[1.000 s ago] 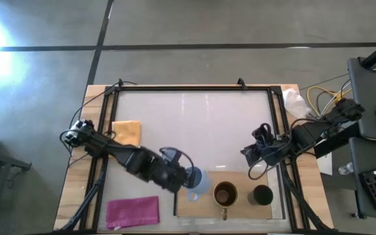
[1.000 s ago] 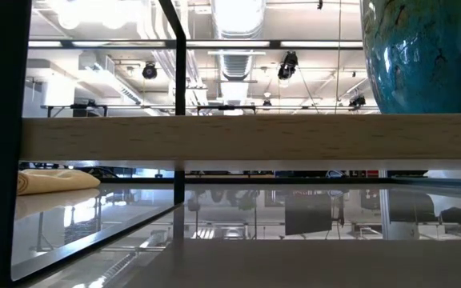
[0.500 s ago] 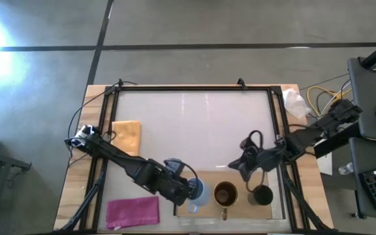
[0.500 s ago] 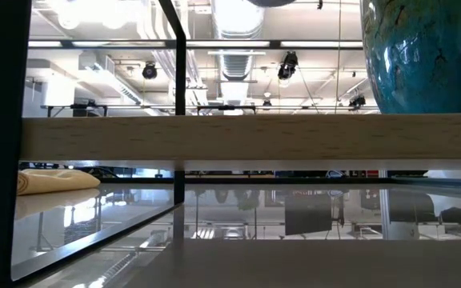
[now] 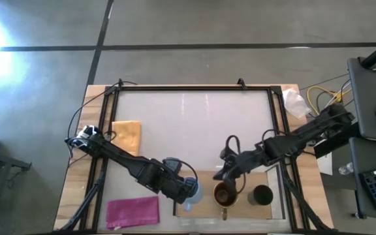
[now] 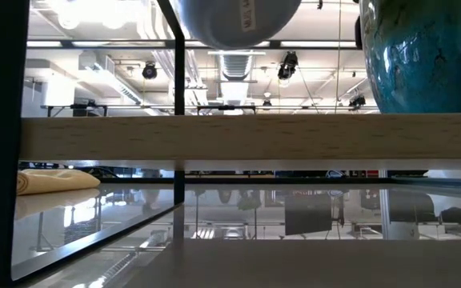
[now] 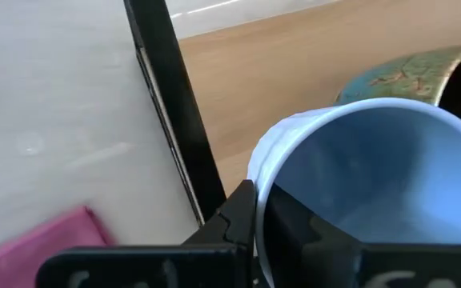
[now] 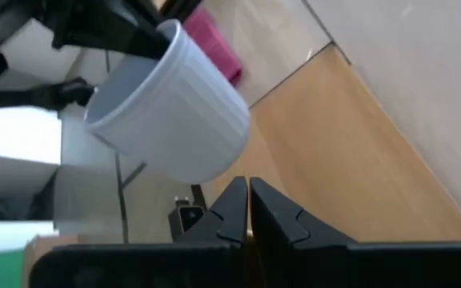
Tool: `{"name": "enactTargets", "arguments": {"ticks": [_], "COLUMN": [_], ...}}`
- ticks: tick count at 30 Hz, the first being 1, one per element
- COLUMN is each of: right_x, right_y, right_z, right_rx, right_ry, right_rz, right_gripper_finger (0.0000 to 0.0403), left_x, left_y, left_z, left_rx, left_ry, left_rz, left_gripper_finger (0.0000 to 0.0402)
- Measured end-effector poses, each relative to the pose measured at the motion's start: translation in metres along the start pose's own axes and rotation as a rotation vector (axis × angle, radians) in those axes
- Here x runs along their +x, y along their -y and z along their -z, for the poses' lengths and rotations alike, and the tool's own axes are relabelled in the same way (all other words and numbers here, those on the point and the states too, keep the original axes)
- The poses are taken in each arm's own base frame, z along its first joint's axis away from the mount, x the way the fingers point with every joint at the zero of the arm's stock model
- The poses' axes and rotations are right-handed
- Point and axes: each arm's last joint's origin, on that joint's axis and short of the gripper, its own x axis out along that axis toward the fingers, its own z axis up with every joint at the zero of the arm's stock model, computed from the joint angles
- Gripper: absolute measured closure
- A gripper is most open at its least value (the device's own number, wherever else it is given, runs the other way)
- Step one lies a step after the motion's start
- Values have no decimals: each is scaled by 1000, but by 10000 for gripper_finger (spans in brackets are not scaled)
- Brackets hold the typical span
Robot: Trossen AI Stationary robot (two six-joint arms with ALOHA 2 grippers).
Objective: Stack small to large cups/mugs on shelf
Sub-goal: Put the blue mug on the shelf
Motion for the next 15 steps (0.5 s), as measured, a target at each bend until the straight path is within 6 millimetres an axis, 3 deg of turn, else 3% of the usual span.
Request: {"name": "enactTargets", "arguments": {"ticks": [15], "right_x": [16], "right_y": [-18], "right_z": [-21], "right_rx": [-122], "right_ry": [-26], "right_rz": [-19], "right_gripper_finger": [394], "left_x": [15], "left_y": [-4], "left_z": [-8], "left_rx": [30], "left_ry": [-19], "left_rz": [-27], "left_gripper_finger": [401]}}
